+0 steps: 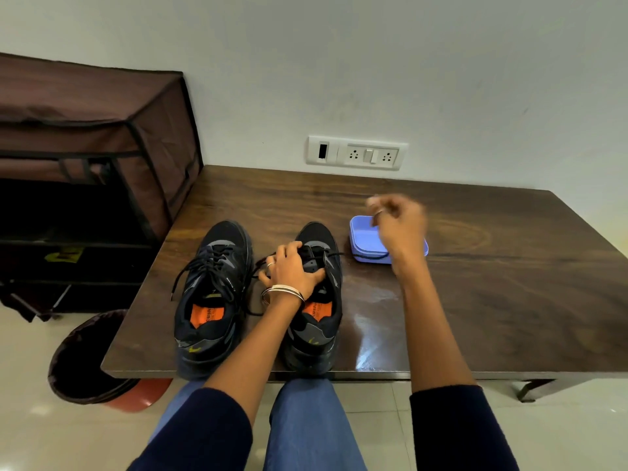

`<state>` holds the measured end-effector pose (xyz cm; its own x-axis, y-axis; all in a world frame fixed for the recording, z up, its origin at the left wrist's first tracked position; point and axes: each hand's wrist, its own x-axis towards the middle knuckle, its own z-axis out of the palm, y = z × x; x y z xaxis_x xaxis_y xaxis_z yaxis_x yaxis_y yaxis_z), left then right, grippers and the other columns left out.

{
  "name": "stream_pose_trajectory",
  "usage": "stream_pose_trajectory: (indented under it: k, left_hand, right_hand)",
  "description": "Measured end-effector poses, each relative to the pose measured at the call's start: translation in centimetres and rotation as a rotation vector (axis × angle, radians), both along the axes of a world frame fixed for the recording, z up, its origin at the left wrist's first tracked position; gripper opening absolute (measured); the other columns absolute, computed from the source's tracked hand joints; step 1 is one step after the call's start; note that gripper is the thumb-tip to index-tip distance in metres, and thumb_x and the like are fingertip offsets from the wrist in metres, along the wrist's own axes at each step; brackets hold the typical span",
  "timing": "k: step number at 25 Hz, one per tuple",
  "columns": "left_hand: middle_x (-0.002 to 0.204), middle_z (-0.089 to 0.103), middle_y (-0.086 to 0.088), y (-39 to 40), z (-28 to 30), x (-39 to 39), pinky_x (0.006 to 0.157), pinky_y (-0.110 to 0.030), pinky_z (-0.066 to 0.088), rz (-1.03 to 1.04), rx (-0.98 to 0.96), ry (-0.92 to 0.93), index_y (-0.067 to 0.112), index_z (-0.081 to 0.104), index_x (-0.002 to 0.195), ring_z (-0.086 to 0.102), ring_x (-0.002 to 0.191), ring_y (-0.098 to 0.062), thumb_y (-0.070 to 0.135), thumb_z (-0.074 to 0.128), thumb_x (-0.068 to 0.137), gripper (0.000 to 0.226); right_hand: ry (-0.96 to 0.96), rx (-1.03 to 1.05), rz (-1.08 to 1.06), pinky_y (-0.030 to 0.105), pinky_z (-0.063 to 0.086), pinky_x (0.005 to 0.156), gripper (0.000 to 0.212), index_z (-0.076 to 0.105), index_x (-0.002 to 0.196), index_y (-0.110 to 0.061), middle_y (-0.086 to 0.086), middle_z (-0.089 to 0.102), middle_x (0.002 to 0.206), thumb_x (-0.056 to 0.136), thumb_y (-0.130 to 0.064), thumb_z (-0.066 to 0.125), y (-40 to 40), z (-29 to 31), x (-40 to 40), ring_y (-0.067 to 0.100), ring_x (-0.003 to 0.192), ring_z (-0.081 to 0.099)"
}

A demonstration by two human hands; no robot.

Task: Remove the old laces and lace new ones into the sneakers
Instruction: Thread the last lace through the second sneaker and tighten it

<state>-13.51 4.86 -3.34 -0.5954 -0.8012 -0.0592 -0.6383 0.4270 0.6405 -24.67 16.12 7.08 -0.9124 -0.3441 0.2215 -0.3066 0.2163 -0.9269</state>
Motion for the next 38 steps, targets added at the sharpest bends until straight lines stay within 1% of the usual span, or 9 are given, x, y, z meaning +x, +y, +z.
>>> stream_pose_trajectory:
  k: [3, 5, 8, 14, 21, 24, 30, 35, 38]
  left_hand:
    - [0.136, 0.044, 0.007, -0.2, -0.2, 0.0, 0.106, -0.054, 0.026, 0.006, 0.016, 0.036, 0.029, 0.036, 0.138, 0.034, 0.129, -0.026, 0.055, 0.071, 0.069, 0.082]
    - [0.135, 0.044, 0.008, -0.2, -0.3, 0.0, 0.106, -0.054, 0.027, -0.003, 0.023, 0.053, 0.029, 0.033, 0.14, 0.034, 0.129, -0.026, 0.056, 0.071, 0.069, 0.086]
    - [0.134, 0.044, 0.007, -0.5, -0.3, 0.2, 0.104, -0.054, 0.03, -0.01, 0.015, 0.069, 0.029, 0.035, 0.139, 0.034, 0.127, -0.026, 0.054, 0.072, 0.07, 0.083]
    - [0.132, 0.031, -0.001, 0.1, 0.0, 0.2, 0.1, -0.048, 0.03, 0.026, -0.07, -0.002, 0.033, 0.039, 0.136, 0.031, 0.122, -0.028, 0.058, 0.071, 0.069, 0.079]
    - [0.141, 0.034, -0.021, 0.1, 0.1, 0.3, 0.098, -0.041, 0.04, -0.008, 0.137, 0.306, 0.016, 0.004, 0.152, 0.045, 0.123, -0.038, 0.033, 0.086, 0.064, 0.121]
    - [0.144, 0.036, -0.022, -0.1, 0.0, 0.4, 0.101, -0.042, 0.041, 0.006, 0.161, 0.336, 0.019, -0.002, 0.152, 0.046, 0.126, -0.037, 0.031, 0.087, 0.062, 0.127]
    - [0.141, 0.04, -0.02, 0.1, -0.1, 0.3, 0.099, -0.045, 0.043, 0.009, 0.134, 0.271, 0.02, -0.001, 0.152, 0.048, 0.123, -0.035, 0.031, 0.086, 0.064, 0.124]
    - [0.147, 0.036, -0.017, 0.3, 0.5, 0.5, 0.097, -0.046, 0.044, -0.013, 0.102, 0.223, 0.02, 0.0, 0.151, 0.047, 0.125, -0.037, 0.034, 0.083, 0.068, 0.119]
    - [0.14, 0.042, -0.012, 0.6, 1.0, 0.9, 0.095, -0.051, 0.044, -0.012, -0.052, 0.022, 0.02, 0.017, 0.148, 0.048, 0.122, -0.035, 0.049, 0.073, 0.074, 0.098]
  right_hand:
    - [0.072, 0.791, 0.213, 0.033, 0.047, 0.076, 0.024, 0.071, 0.102, -0.024, -0.001, 0.07, 0.101, 0.088, -0.042, 0.065, -1.4, -5.4, 1.0, 0.022, 0.098, 0.062]
    - [0.014, 0.793, 0.147, 0.033, 0.047, 0.074, 0.02, 0.073, 0.098, -0.02, 0.003, 0.07, 0.099, 0.089, -0.036, 0.064, -1.8, -7.1, 1.6, 0.026, 0.098, 0.063]
    - [-0.002, 0.518, 0.044, 0.03, 0.045, 0.071, 0.012, 0.073, 0.084, -0.018, 0.001, 0.068, 0.083, 0.089, -0.018, 0.061, -1.6, -6.6, 1.5, 0.022, 0.087, 0.062]
    - [-0.438, -0.739, -0.077, 0.022, 0.029, 0.049, 0.023, 0.052, 0.077, -0.016, 0.003, 0.067, 0.073, 0.097, -0.009, 0.044, 0.1, -0.9, 1.5, 0.011, 0.059, 0.049]
    - [0.005, 0.754, 0.152, 0.033, 0.047, 0.074, 0.031, 0.066, 0.097, -0.017, 0.003, 0.066, 0.097, 0.087, -0.047, 0.065, -2.3, -7.7, 1.2, 0.026, 0.096, 0.06]
    - [0.001, 0.757, 0.149, 0.033, 0.041, 0.064, 0.034, 0.054, 0.067, -0.012, 0.006, 0.06, 0.075, 0.088, -0.036, 0.066, -2.5, -7.4, 0.5, 0.028, 0.076, 0.056]
    - [-0.358, -0.303, -0.104, 0.016, 0.035, 0.047, 0.022, 0.067, 0.077, -0.007, -0.014, 0.047, 0.046, 0.095, -0.016, 0.059, -0.1, -1.7, -0.5, 0.002, 0.043, 0.04]
    - [-0.029, 0.238, -0.182, 0.035, 0.041, 0.073, 0.034, 0.061, 0.106, -0.007, 0.009, 0.062, 0.103, 0.093, -0.039, 0.06, -1.3, -2.3, 0.0, 0.025, 0.097, 0.057]
    - [-0.021, 0.739, -0.104, 0.052, 0.033, 0.097, 0.08, 0.018, 0.15, -0.007, 0.022, 0.025, 0.145, 0.093, -0.051, 0.054, -1.2, -1.3, 0.4, 0.039, 0.135, 0.022]
